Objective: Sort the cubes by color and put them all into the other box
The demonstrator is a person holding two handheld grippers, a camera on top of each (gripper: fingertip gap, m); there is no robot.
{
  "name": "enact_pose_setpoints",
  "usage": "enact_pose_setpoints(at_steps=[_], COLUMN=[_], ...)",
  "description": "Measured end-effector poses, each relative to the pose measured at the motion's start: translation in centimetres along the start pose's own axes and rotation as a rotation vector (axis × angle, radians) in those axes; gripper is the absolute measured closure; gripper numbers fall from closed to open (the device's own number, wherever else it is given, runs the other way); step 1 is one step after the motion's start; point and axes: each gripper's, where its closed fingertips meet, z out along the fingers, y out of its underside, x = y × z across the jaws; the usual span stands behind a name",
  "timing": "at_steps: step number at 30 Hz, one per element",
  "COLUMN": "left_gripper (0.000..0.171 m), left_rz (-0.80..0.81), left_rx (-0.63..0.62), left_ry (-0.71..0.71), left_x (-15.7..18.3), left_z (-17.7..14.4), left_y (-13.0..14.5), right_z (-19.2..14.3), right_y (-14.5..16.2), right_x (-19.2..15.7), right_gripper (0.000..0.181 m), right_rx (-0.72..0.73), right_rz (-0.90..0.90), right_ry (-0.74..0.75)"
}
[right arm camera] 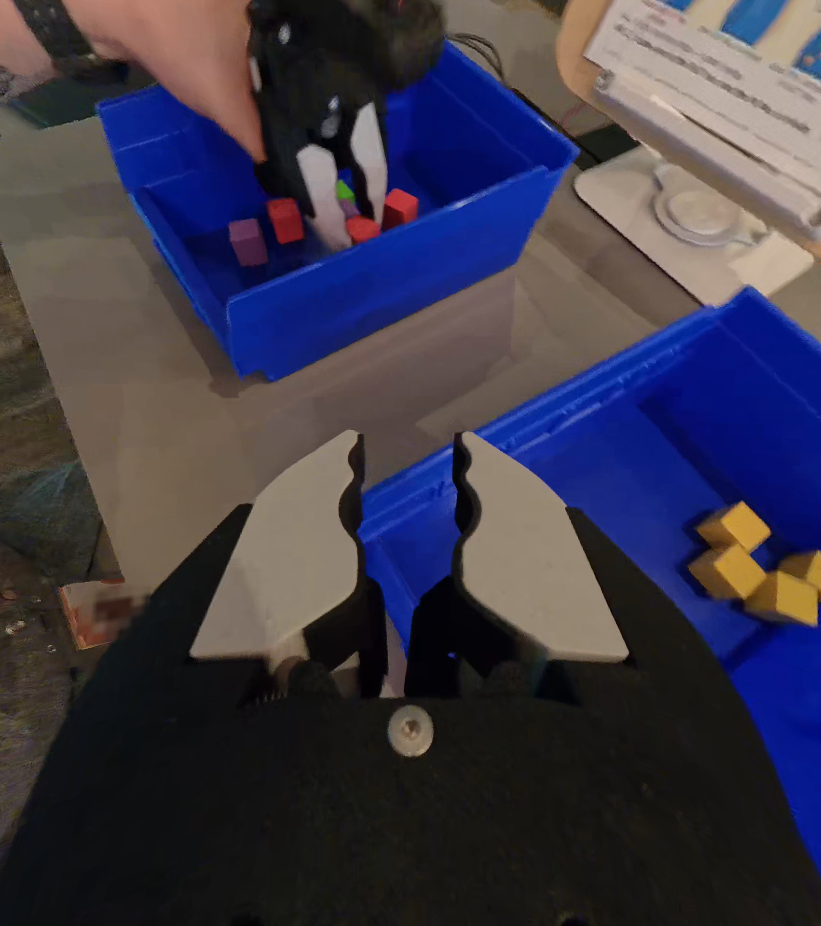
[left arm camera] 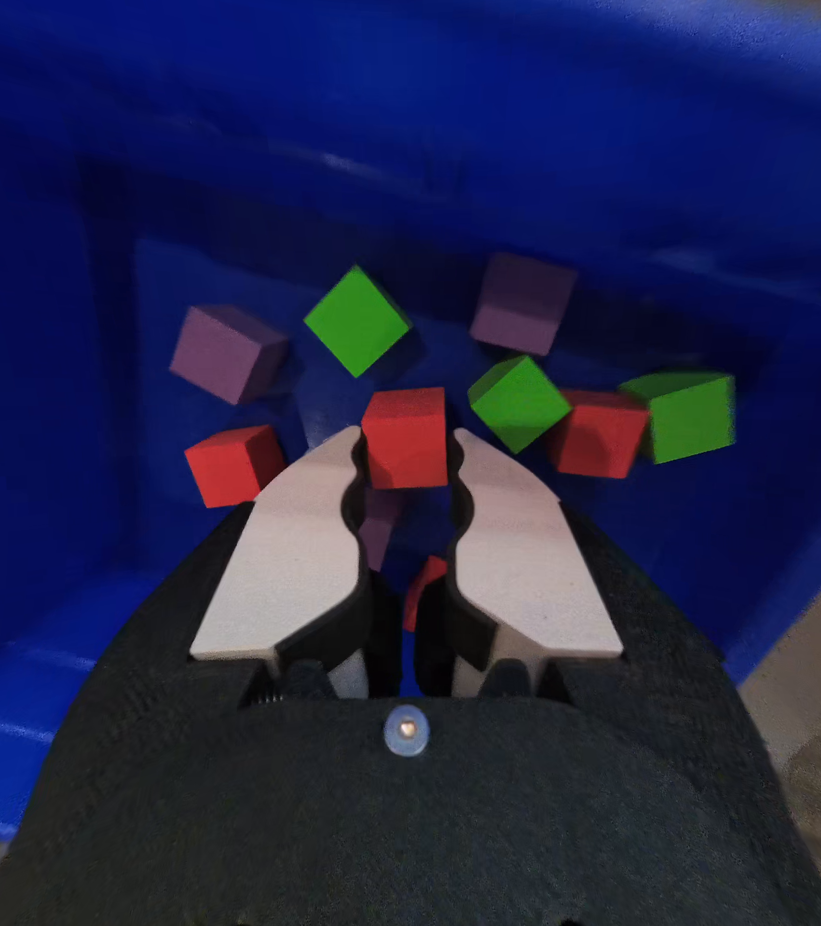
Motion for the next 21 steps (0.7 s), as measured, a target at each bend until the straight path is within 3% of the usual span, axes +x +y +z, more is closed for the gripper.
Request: enact_pose_setpoints(at_steps=[3, 6, 8, 13, 21], left_gripper=[0.141, 0.141, 0.142, 0.142, 0.142], left_rz=[-0.186, -0.385, -0.437, -0.436, -0.387], left_rx=[0.326, 0.666, 0.790, 0.857, 0.906], left_ry=[0.213, 0.683, 0.919, 1.129, 1.184], left_x=[2.5, 7.1, 9.2, 12.7, 14.7], left_z=[-4.1, -10.6, -13.8, -16.6, -17.8], left_y=[-3.0, -6.3, -7.3, -8.0, -8.6], right_z=[2.0, 3.7, 4.4, 4.9, 5.2], right_y=[-0.9, -3.6, -5.6, -9.6, -11.4], right_x=[-2.1, -4.3, -5.0, -7.3, -9.3], right_gripper=[0.142, 0.140, 0.139, 0.141, 0.144], right_rx=[0.052, 0.205, 0.286, 0.421, 0.452], right_rz=[-0.166, -0.354, -0.466, -0.547, -0.565], right_ry=[-0.017, 0.003, 0.074, 0.106, 0.084])
